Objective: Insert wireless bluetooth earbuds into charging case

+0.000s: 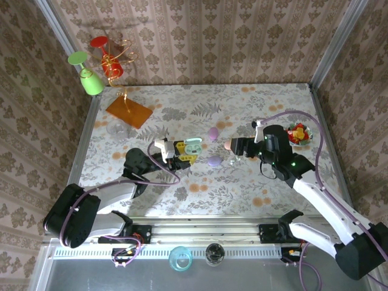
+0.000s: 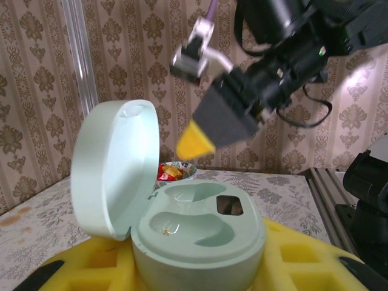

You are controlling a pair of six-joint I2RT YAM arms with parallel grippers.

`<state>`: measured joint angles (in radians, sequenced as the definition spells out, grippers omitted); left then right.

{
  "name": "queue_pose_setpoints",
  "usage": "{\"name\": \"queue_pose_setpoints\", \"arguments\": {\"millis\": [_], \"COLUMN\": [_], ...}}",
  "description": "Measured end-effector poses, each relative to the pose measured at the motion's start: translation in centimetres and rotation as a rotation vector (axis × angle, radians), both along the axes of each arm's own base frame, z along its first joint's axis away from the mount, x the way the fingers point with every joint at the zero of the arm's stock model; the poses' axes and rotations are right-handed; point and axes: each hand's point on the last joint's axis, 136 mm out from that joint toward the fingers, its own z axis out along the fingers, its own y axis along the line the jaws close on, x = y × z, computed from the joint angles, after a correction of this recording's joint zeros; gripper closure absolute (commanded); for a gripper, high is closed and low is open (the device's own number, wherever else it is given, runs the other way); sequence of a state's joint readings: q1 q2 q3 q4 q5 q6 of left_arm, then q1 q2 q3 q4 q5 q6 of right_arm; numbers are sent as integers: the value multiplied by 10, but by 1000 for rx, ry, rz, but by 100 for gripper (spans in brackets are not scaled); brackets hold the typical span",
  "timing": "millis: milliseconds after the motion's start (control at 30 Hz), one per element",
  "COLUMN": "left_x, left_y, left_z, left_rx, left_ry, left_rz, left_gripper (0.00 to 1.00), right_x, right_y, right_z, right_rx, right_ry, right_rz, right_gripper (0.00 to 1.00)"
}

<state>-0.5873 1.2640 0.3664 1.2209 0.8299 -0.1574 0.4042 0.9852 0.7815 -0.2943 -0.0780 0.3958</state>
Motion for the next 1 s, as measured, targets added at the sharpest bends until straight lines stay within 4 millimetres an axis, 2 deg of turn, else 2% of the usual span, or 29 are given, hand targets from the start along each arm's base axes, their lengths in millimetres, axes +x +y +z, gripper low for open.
{"name": "queue_pose_setpoints", "arguments": {"millis": [267,333,500,667,1000], "left_x": [2,2,5,13,17], "left_y": [-1,-1,1,5,14], "left_z": [-5,-5,-5,-9,-29], "left_rx": [9,8,9,14,44], "left_ry": [13,13,13,21,53], "left_rz": [0,0,10,34,76], "left_gripper": [76,76,76,76,75], "right_x": [8,10,23,30,43], "right_y": [-18,-20,-15,-12,-11], "right_z": [-90,-103,-118,-136,-152], "right_rx": [-141,-210,-399,-599,-832], "right_ry": [316,370,418,453,495], "right_rz": [-89,-102,-110,-101,-97], "right_gripper": [27,28,35,48,55]}}
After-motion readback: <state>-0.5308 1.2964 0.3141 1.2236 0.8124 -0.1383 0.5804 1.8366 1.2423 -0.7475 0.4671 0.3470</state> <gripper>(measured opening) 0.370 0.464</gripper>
